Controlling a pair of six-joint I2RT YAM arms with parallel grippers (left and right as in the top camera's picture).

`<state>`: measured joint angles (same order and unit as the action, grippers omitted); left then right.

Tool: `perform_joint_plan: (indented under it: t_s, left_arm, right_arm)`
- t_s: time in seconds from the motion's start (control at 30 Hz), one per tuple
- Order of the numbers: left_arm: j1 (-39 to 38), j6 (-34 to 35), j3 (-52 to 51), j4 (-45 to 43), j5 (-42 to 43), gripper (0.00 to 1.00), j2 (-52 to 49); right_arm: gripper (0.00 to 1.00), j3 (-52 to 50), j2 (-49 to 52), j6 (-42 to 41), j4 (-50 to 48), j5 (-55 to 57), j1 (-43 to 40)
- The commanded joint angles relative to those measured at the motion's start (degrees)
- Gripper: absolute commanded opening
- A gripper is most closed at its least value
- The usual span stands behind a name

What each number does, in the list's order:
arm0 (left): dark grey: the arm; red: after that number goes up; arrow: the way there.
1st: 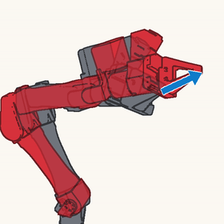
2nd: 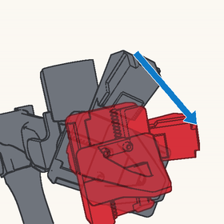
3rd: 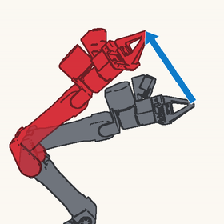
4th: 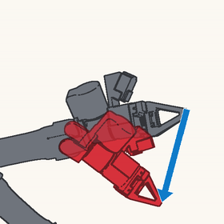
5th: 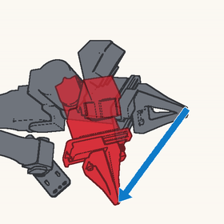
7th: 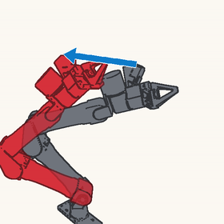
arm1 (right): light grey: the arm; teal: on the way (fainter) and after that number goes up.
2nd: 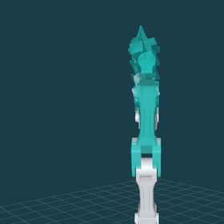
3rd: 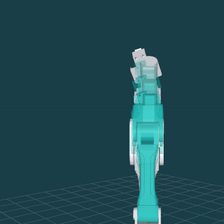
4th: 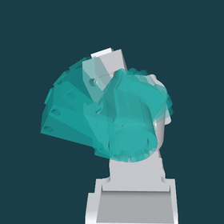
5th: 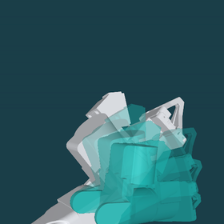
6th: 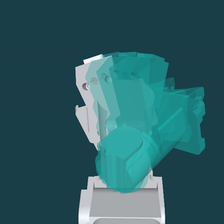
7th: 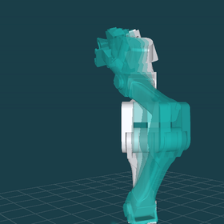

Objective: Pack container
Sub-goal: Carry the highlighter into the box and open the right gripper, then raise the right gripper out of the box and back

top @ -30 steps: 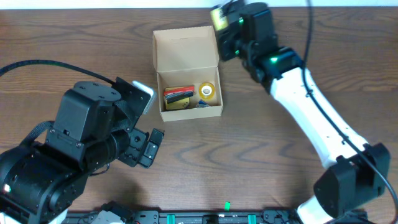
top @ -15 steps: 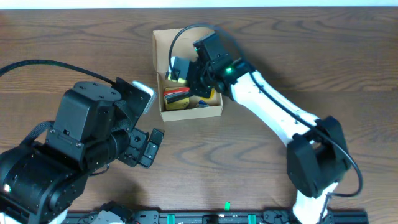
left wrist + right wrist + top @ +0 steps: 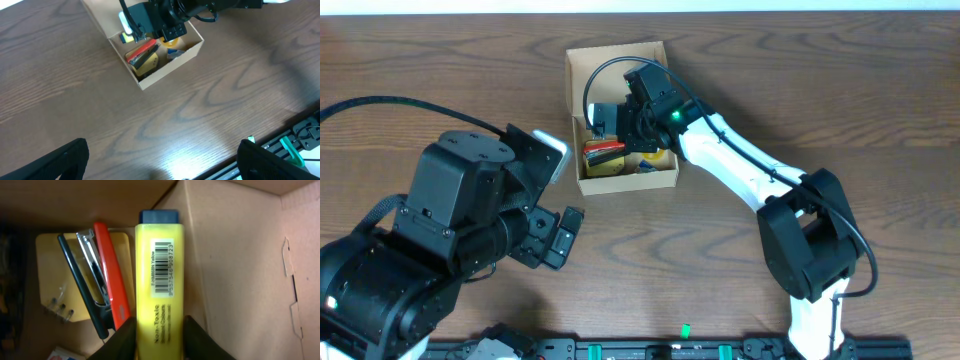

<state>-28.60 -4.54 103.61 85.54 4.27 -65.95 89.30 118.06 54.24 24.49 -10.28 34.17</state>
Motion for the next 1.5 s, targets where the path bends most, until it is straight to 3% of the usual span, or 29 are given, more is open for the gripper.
perform_joint_plan:
  t_s: [0.0, 0.2, 0.37, 0.47, 0.5, 0.53, 0.57, 0.6, 0.63, 0.77, 0.87, 1.0, 1.17, 1.37, 1.47]
  left_arm:
    - [0.17, -0.20, -0.37, 0.15, -0.22, 0.95, 0.02]
    - [0.17, -0.17, -0.37, 0.17, -0.22, 0.95, 0.02]
    - [0.17, -0.20, -0.37, 0.15, -0.22, 0.95, 0.02]
    - [0.17, -0.20, -0.37, 0.15, -0.22, 0.95, 0.02]
    - [0.17, -0.20, -0.37, 0.15, -0.22, 0.95, 0.02]
    - [0.17, -0.20, -0.37, 0.15, -0.22, 0.95, 0.02]
    - [0.17, -0.20, -0.37, 0.17, -0.22, 0.95, 0.02]
    - [0.17, -0.17, -0.37, 0.17, -0.22, 0.95, 0.02]
    - [0.17, -0.17, -0.37, 0.15, -0.22, 0.95, 0.02]
    - [0.17, -0.20, -0.37, 0.15, -0.22, 0.95, 0.02]
    - [0.20, -0.20, -0.37, 0.15, -0.22, 0.95, 0.02]
    - [0.17, -0.24, -0.37, -1.03, -0.31, 0.95, 0.02]
    - [0.17, -0.20, -0.37, -1.77, -0.24, 0.95, 0.02]
    - [0.17, 0.48, -0.37, -2.43, 0.07, 0.95, 0.02]
    - [0.20, 1.77, -0.37, -2.93, -3.28, 0.95, -0.85]
  right_arm:
    - [0.43, -0.20, 0.35, 0.63, -0.02, 0.37, 0.44]
    - [0.76, -0.13, 0.31, -4.68, -0.52, 0.39, 0.66]
    - [0.75, -0.13, -3.87, -17.81, -0.28, 0.39, 1.03]
    - [0.70, -0.13, -8.90, -23.04, -0.26, 0.39, 1.03]
    - [0.63, -0.13, -11.39, -25.40, -0.22, 0.39, 1.03]
    - [0.53, -0.13, -13.53, -27.39, -0.04, 0.39, 1.01]
    - [0.38, -0.13, -15.50, -28.83, 0.22, 0.39, 0.98]
    - [0.14, -0.13, -17.29, -29.88, 0.57, 0.42, 0.90]
    - [0.02, -0.13, -19.45, -30.53, 1.09, 0.42, 0.68]
    - [0.01, -0.15, -24.96, -34.36, 5.05, 2.64, -1.36]
    - [0.01, -0.22, -24.37, -45.13, 10.95, 9.55, -5.44]
    - [0.01, -0.22, -21.51, -52.43, 13.46, 10.05, -12.22]
    - [0.01, -0.22, -15.54, -56.37, 9.29, 7.98, -20.33]
    - [0.01, -0.22, -6.69, -56.35, 0.20, -8.50, -26.58]
    - [0.11, -0.22, -3.41, -56.28, -4.48, -11.19, -26.95]
